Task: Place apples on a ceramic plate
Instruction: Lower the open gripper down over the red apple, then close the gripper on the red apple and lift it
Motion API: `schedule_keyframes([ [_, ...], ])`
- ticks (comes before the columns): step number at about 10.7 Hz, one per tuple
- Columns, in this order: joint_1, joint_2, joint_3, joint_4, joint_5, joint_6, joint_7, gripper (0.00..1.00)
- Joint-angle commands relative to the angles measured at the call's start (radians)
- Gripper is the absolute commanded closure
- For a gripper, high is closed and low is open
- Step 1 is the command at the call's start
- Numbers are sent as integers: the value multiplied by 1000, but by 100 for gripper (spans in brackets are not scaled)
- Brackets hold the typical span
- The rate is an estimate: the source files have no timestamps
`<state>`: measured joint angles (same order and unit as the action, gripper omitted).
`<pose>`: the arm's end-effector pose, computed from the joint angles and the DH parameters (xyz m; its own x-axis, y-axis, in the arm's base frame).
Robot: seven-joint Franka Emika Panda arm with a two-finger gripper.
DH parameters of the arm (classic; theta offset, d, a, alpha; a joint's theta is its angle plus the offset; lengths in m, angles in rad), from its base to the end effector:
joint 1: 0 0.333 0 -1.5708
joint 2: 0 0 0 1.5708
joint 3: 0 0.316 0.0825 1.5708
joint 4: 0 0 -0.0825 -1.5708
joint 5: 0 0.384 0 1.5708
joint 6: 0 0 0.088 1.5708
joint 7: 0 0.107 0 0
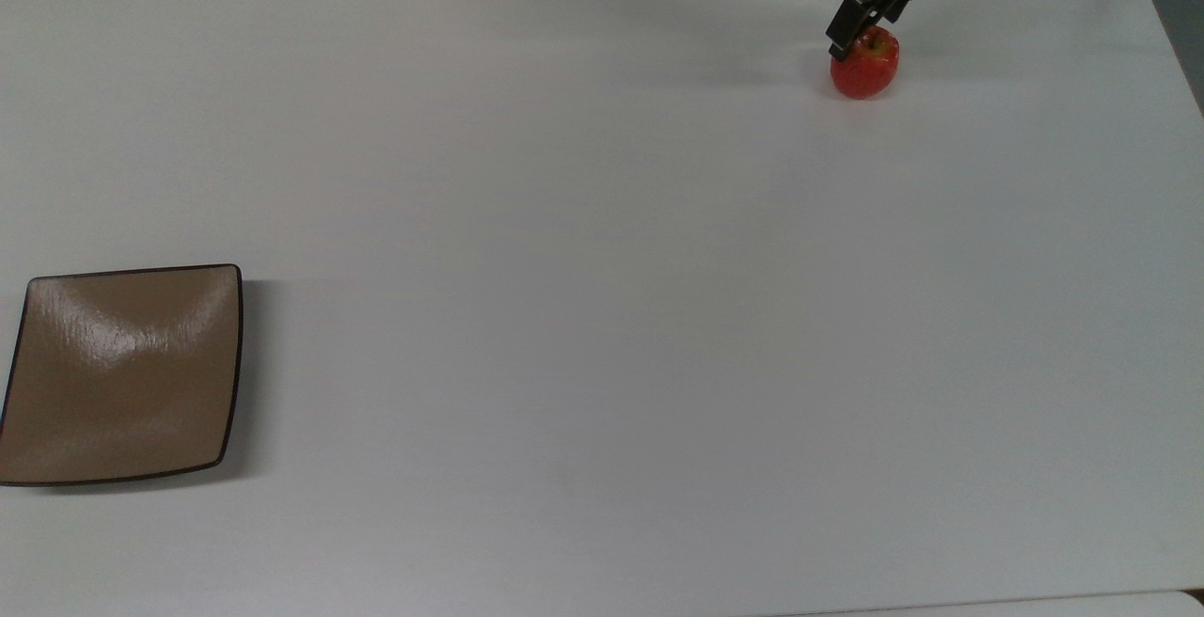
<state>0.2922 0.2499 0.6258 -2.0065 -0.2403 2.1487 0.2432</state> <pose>0.3714 0.4509 0.3498 0.6961 0.7168 -0.0415 0.7178 -0.6936 0.0600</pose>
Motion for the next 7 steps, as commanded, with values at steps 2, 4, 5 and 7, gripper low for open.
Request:
schedule_keyframes([
  [2, 11, 51, -3, -3, -125, 89, 116, 0],
  [4, 15, 74, -3, -1, -134, 89, 116, 0],
  [5, 21, 81, -3, -1, -134, 88, 116, 0],
  [7, 27, 80, -3, -8, -133, 73, 116, 8],
])
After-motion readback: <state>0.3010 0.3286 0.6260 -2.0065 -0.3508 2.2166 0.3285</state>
